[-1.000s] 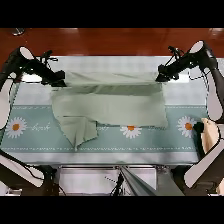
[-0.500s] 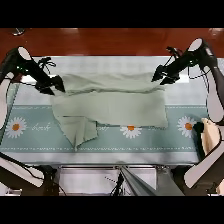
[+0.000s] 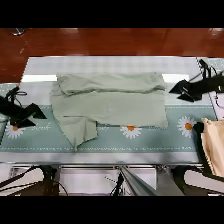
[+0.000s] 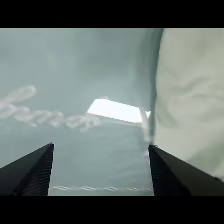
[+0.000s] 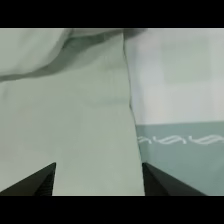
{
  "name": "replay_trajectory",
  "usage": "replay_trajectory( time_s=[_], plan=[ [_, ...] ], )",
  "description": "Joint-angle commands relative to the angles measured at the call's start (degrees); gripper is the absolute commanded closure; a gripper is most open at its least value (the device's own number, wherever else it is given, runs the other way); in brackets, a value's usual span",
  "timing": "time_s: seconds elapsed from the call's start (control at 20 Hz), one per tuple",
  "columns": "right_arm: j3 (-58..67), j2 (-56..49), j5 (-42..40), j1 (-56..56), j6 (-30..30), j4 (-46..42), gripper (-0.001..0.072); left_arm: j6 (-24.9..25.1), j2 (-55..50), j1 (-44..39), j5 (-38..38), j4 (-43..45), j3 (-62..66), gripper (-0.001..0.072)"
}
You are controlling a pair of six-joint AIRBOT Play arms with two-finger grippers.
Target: Fold the shirts.
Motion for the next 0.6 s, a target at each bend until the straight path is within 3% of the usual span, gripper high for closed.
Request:
replay_trajectory(
  time_s=[0.0,0.2,0.55],
  plan=[
    [-19.3,11.4,-6.3,-5.4,-9.1,13.8,0.0092,7.7,7.3,7.3,4.1,-12.1,-13.1,0.0001],
    [-23.5,13.9,-4.2,-5.9,-10.4,14.7,0.0093,12.8,7.5,4.9,7.8,-21.9,-18.9,0.0001],
    [-23.5,13.9,-3.9,-5.9,-11.4,21.8,0.0093,12.7,7.1,-9.0,19.8,-26.0,-20.7,0.0001]
  ],
)
